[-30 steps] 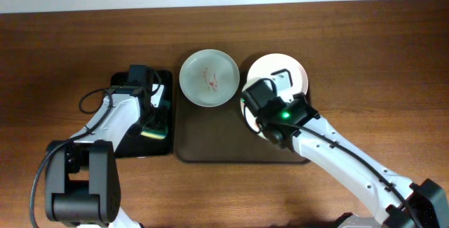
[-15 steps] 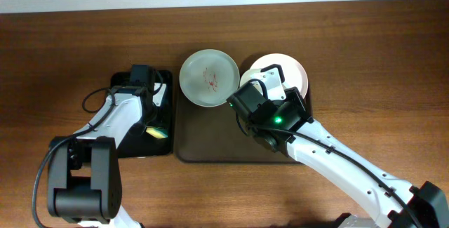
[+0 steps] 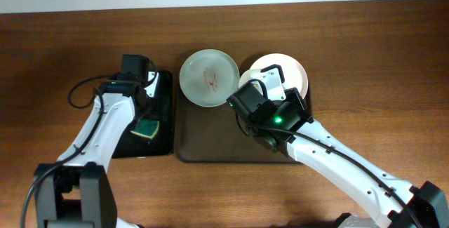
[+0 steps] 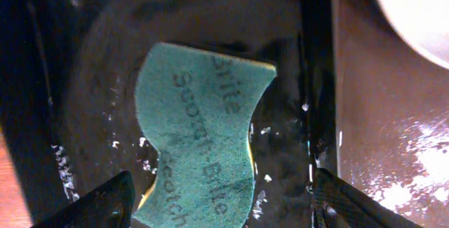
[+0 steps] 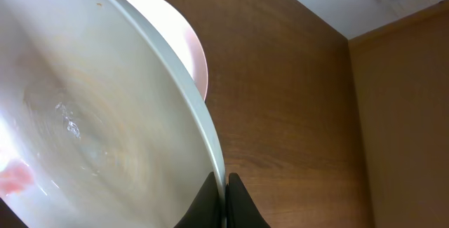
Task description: Clean dirty plates on tray and stack at the side
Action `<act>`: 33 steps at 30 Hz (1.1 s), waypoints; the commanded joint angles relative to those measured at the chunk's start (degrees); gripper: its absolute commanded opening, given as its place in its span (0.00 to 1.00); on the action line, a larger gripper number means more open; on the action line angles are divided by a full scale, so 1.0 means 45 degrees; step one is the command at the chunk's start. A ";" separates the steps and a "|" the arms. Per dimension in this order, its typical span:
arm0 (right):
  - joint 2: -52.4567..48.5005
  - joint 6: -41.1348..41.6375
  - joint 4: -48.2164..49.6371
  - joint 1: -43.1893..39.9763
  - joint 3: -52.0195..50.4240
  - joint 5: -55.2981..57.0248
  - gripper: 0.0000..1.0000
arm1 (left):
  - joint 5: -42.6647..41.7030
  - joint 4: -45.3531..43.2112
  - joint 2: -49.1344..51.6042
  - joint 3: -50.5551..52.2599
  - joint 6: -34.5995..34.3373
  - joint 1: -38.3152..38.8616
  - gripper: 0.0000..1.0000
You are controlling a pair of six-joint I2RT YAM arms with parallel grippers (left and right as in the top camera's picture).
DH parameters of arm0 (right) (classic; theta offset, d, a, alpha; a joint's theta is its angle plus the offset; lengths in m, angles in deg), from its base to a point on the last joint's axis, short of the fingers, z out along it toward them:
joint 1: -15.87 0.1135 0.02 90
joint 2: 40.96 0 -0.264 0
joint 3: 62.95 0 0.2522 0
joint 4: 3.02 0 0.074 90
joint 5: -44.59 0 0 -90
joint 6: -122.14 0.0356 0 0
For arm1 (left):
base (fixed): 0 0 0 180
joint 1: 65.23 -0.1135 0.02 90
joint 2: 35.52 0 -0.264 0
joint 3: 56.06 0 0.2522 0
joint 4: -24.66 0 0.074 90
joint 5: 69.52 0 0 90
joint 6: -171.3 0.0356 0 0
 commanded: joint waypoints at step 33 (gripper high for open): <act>0.0355 0.0573 0.0000 0.0087 0.0277 -0.0505 0.04 | 0.0709 -0.1598 0.1209 -0.0238 -0.1588 -0.0437 0.88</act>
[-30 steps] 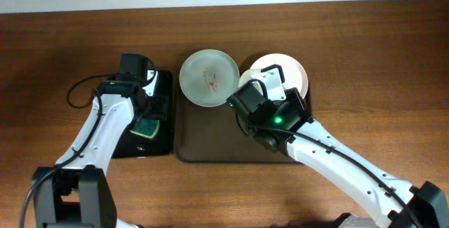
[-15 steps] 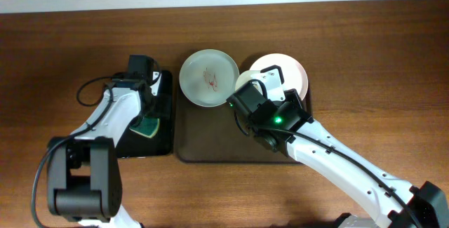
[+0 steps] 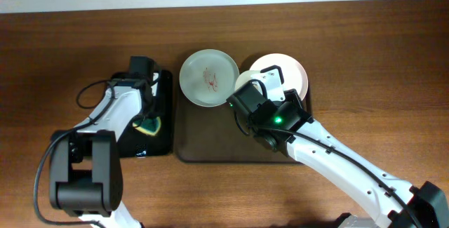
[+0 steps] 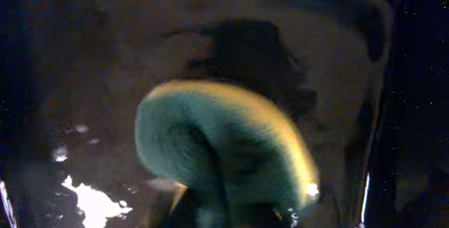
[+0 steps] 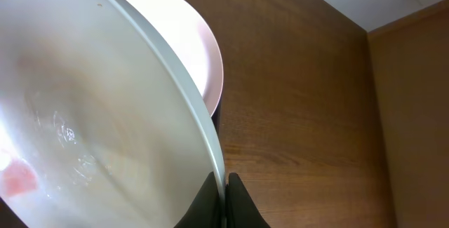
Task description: Clean dirty plates on tray and stack at the side
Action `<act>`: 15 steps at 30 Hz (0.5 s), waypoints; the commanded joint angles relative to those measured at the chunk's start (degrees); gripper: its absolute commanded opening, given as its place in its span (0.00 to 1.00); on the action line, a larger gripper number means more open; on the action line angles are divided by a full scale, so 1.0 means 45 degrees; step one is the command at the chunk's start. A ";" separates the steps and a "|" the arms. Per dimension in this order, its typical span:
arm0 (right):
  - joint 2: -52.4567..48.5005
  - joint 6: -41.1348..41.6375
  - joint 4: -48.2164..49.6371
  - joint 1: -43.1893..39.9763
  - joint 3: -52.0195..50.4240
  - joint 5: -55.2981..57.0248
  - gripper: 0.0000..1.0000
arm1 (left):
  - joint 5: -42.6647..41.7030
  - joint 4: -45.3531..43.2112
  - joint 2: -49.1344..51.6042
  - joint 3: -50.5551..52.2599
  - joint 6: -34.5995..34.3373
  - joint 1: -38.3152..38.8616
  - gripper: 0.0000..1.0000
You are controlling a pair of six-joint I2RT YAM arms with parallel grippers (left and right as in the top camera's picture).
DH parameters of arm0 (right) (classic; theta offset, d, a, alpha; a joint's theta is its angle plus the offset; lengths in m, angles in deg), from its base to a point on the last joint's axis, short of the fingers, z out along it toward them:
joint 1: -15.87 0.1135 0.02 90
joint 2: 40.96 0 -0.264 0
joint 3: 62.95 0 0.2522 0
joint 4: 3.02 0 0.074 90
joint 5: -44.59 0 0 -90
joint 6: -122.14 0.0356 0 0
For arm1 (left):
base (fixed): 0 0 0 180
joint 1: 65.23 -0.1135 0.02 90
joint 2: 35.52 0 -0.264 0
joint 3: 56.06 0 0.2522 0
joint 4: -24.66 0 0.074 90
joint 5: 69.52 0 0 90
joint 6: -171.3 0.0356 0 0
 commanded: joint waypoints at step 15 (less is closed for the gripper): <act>0.0355 0.0165 0.0049 0.0092 0.0311 0.0102 0.04 | -0.0364 0.0500 -0.1297 0.1914 -0.0476 -0.0330 0.78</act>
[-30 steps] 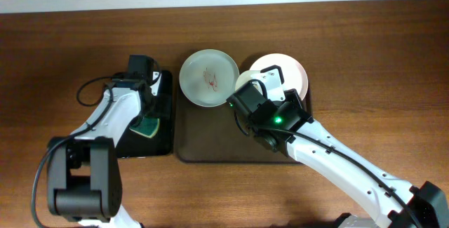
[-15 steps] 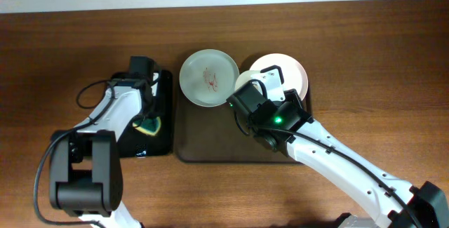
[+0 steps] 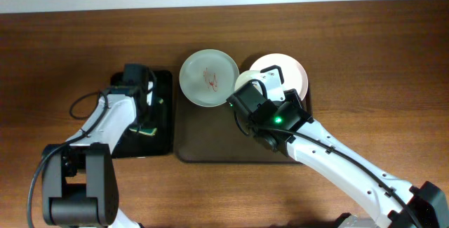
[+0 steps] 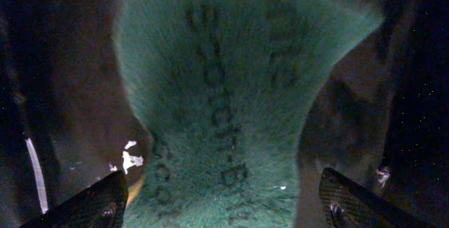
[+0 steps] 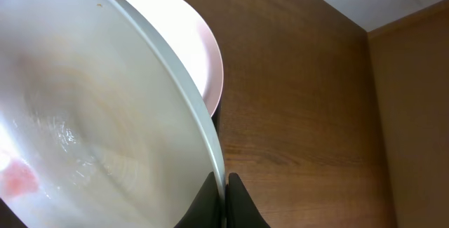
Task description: Clean dirty plates on tray and stack at the side
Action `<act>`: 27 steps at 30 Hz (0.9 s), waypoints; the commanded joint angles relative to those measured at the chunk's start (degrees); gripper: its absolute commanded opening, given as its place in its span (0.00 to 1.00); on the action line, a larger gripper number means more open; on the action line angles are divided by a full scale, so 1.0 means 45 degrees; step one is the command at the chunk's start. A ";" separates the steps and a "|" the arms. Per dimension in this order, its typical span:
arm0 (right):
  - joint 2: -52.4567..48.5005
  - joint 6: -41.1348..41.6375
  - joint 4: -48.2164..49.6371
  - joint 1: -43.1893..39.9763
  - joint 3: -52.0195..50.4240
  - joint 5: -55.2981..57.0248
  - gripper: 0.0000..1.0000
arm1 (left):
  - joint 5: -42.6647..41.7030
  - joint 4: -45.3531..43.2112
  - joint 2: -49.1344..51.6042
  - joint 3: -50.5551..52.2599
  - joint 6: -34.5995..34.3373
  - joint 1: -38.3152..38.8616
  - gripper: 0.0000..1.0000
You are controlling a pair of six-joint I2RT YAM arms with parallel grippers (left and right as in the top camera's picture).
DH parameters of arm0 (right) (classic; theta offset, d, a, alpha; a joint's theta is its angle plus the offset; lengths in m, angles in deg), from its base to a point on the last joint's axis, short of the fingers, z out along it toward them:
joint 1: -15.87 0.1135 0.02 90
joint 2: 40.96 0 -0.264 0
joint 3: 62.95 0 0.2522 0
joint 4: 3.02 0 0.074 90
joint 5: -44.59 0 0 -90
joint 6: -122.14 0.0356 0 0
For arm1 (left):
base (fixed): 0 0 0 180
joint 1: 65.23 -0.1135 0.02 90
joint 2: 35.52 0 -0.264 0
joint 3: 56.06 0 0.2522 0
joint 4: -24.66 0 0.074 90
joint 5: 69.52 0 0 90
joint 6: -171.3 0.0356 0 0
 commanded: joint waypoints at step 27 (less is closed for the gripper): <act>0.0491 0.1025 0.0403 -0.1671 0.0559 -0.1462 0.04 | -0.0763 -0.0806 -0.0826 0.0724 -0.0170 -0.0044 0.87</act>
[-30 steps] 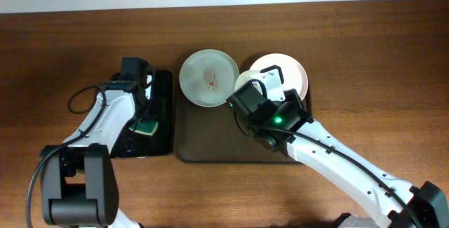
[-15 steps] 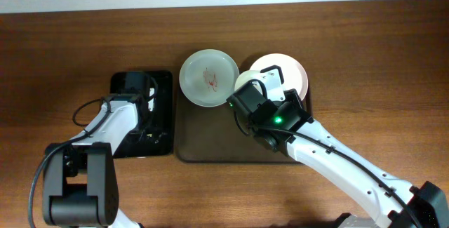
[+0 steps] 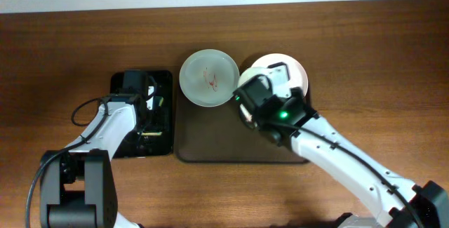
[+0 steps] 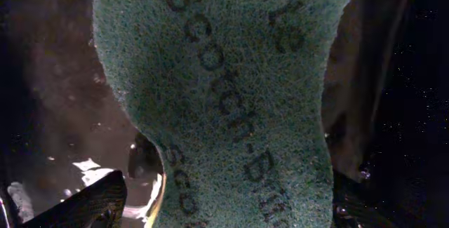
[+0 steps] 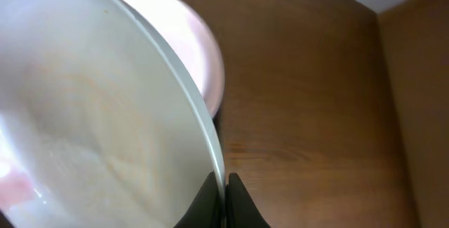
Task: Clean dirty plates on tray and stack at the side
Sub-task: 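Lift the cleaned plate with the right gripper and carry it right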
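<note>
A pale green plate (image 3: 198, 81) with a red smear (image 3: 212, 78) is over the back left of the brown tray (image 3: 210, 138). My right gripper (image 5: 226, 186) is shut on its right rim; the plate (image 5: 91, 116) fills that view, tilted. A pink-white plate (image 3: 293, 70) lies at the tray's back right. In the black basin (image 3: 164, 81) to the left, a green scouring sponge (image 4: 224, 95) lies wet. My left gripper (image 4: 226, 203) is open, low over it, one finger on each side. From overhead the sponge is almost hidden under the left wrist.
The basin stands against the tray's left side on the wooden table (image 3: 63, 45). Water glints on the basin floor (image 4: 77, 168). The right arm (image 3: 330, 151) crosses the tray's front right corner. A pale wall strip runs along the table's far edge.
My left gripper has come closer to the sponge, which now fills more of its view. The right wrist has shifted slightly up and right, still holding the green plate's rim.
At first my left gripper hung open above the sponge lying flat in the basin. Then the sponge was folded and squeezed between its fingers. Then it lay flat again with the fingers apart, as now. The right gripper kept hold of the green plate's rim throughout.
</note>
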Action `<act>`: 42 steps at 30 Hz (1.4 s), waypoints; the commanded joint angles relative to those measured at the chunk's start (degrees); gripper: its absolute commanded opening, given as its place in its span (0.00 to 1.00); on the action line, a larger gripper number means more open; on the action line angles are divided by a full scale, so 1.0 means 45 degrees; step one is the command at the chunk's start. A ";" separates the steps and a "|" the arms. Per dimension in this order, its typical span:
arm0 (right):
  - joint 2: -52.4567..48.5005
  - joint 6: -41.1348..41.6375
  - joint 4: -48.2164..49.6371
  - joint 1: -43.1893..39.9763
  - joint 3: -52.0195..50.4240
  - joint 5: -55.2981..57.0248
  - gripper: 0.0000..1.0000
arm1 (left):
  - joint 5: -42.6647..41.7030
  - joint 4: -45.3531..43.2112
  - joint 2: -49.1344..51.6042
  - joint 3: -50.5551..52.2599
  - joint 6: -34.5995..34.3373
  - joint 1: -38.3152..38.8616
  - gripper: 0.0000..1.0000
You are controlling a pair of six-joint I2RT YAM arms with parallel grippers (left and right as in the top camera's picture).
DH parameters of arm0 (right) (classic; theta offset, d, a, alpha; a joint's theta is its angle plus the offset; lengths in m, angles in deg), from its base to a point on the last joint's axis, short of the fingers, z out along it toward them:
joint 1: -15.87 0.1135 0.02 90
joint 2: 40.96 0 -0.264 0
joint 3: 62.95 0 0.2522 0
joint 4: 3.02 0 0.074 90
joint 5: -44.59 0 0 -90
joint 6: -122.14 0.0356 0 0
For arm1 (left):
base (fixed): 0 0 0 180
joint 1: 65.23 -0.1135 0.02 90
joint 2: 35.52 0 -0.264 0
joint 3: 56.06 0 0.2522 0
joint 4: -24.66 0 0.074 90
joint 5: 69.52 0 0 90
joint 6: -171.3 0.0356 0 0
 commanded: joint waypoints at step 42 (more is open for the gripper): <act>-0.0831 0.0636 0.0209 -1.4838 0.0685 -1.1414 0.04 | -0.0189 -0.0034 -0.0287 -0.0214 0.0058 -0.0044 0.87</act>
